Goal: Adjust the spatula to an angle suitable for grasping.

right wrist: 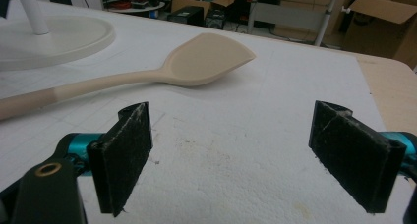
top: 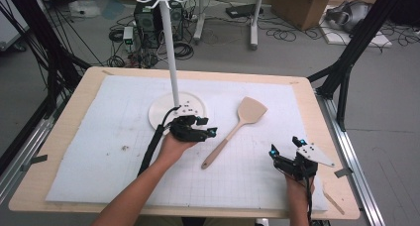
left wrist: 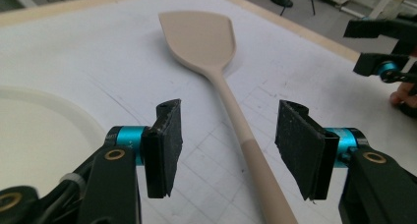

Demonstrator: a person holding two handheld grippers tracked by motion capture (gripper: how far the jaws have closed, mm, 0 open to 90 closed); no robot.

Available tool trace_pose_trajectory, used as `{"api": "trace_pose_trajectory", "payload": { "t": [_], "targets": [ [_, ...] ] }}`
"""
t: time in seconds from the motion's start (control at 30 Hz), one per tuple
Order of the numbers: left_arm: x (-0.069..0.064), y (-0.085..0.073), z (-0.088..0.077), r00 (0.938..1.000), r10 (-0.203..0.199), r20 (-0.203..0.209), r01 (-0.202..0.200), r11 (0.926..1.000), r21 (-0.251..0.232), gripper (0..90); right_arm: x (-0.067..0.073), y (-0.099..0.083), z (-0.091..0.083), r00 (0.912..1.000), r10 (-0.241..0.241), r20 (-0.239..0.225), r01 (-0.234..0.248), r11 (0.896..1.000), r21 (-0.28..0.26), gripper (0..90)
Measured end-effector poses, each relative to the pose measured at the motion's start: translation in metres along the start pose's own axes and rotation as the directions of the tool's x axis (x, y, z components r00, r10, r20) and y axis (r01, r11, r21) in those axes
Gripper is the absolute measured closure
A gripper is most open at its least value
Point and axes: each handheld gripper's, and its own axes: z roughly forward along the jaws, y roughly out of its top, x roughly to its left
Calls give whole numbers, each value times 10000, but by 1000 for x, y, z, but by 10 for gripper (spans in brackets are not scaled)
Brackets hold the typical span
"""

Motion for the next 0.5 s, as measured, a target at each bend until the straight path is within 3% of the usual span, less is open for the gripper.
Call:
{"api": "trace_pose_trajectory", "payload": {
  "t": [0.03, 0.07, 0.1, 0.2, 0.37, 0.47, 0.5],
  "targets": [
    [-6, 0, 11, 10000, 7, 28, -7, 9999, 167, 434, 0, 0, 0, 10000, -2, 6, 2, 10000, 13, 156],
    [-6, 0, 11, 10000, 7, 28, -7, 9999, 167, 436, 0, 0, -1, 10000, -5, 34, 5, 10000, 57, 156],
    [-10, 2, 21, 9996, 268, 5, -268, 9986, 446, 436, 0, 0, -1, 10000, -8, 40, 7, 10000, 60, 156],
    [-15, 4, 32, 9994, 341, -31, -338, 9974, 629, 436, 0, 0, 0, 10000, -8, 41, 8, 10000, 61, 156],
    [-20, 6, 57, 9990, 442, -37, -432, 9889, 1419, 463, 0, 0, 0, 9999, -111, 24, 111, 9999, 58, 156],
    [-20, 6, 63, 9993, 361, -86, -343, 9868, 1580, 480, 0, 0, 0, 9999, -117, 25, 117, 9999, 51, 156],
    [-20, 5, 69, 9990, 429, -159, -391, 9813, 1884, 487, 0, 0, 0, 9999, -119, 22, 119, 9999, 60, 156]
  ]
}}
